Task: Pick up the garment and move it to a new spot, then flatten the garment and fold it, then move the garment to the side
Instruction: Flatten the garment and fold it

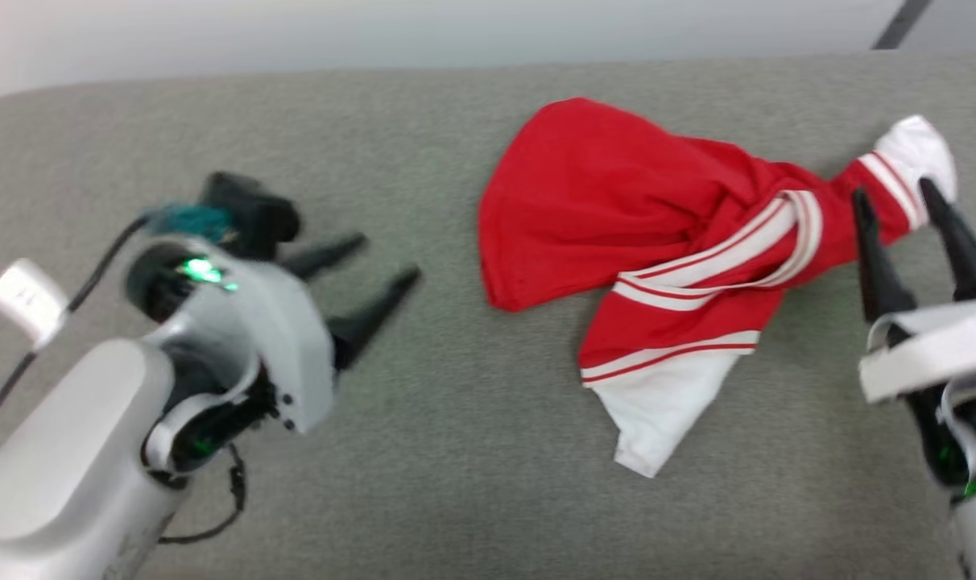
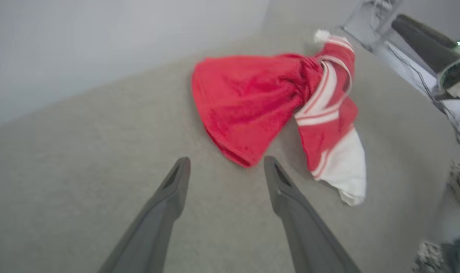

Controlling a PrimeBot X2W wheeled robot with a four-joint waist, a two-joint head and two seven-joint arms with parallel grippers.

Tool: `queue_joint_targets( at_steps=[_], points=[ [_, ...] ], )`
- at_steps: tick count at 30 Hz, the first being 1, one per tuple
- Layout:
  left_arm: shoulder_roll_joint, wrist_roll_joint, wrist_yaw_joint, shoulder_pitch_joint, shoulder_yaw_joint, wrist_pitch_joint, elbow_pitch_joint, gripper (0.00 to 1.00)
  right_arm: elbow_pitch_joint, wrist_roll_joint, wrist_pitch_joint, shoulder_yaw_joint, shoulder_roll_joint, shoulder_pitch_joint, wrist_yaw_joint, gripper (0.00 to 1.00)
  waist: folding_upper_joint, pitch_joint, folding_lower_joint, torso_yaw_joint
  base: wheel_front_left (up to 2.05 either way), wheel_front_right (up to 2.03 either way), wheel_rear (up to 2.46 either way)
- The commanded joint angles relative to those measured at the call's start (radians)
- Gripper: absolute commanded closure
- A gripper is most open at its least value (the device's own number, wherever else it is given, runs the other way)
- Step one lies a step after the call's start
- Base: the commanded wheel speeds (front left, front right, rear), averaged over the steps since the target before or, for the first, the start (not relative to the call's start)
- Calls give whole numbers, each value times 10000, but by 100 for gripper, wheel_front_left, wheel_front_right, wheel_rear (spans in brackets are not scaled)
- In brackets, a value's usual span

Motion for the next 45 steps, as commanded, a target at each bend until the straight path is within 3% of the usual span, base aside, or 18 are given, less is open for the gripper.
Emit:
queue_joint_targets(
  at_steps=[1,6,9,11,16,31,34,35,36,37,38,45],
  points=[
    [-50,-175,-22,-111,-103,206,-36,0,-134,67,43,-57,68,200,-5,0,0,-311,0,-489,0,0,0],
    [-356,-2288,35,-1040,-1293,4027,69,0,-2219,-252,568,-725,571,1594,-5,0,0,-228,0,-1050,0,0,0],
    [-833,-2858,325,-1369,-1927,5474,286,0,-3063,-475,824,-1128,915,2016,-5,0,0,-84,0,-1373,0,0,0],
    [-1066,-2970,504,-1471,-2183,5896,483,0,-3506,-593,959,-1299,1113,2128,-5,0,0,35,0,-1620,0,0,0],
    [-1732,-2860,907,-1271,-2577,5957,1148,0,-4250,-783,1145,-1644,1520,2359,-5,0,0,324,0,-2048,0,0,0],
    [-2677,-3043,1177,-1427,-2281,5144,3080,0,-4750,-1005,1275,-1395,1974,2313,-5,0,0,653,0,-2619,0,0,0],
    [-2813,-2819,1029,-1577,-2334,4897,3423,0,-4747,-986,1247,-1303,2012,2251,-5,0,0,684,0,-2679,0,0,0],
    [-2880,-2835,991,-1566,-2325,4822,3562,5,-4754,-988,1242,-1278,2025,2235,-5,0,0,690,0,-2699,0,0,0],
    [-2928,-2823,934,-1584,-2325,4747,3703,51,-4756,-990,1238,-1260,2031,2226,-5,0,0,695,0,-2715,0,0,0],
    [-2955,-2763,889,-1630,-2324,4644,3819,82,-4757,-991,1236,-1249,2038,2226,-5,0,0,697,0,-2726,0,0,0],
    [-2967,-2750,824,-1661,-2324,4592,3929,100,-4759,-989,1232,-1251,2042,2235,-5,0,0,694,0,-2728,0,0,0],
    [-2647,-3040,581,-1932,-1726,4133,3759,100,-4734,-881,1238,-1319,2137,2416,-5,0,0,559,0,-2414,0,0,0]
  ],
)
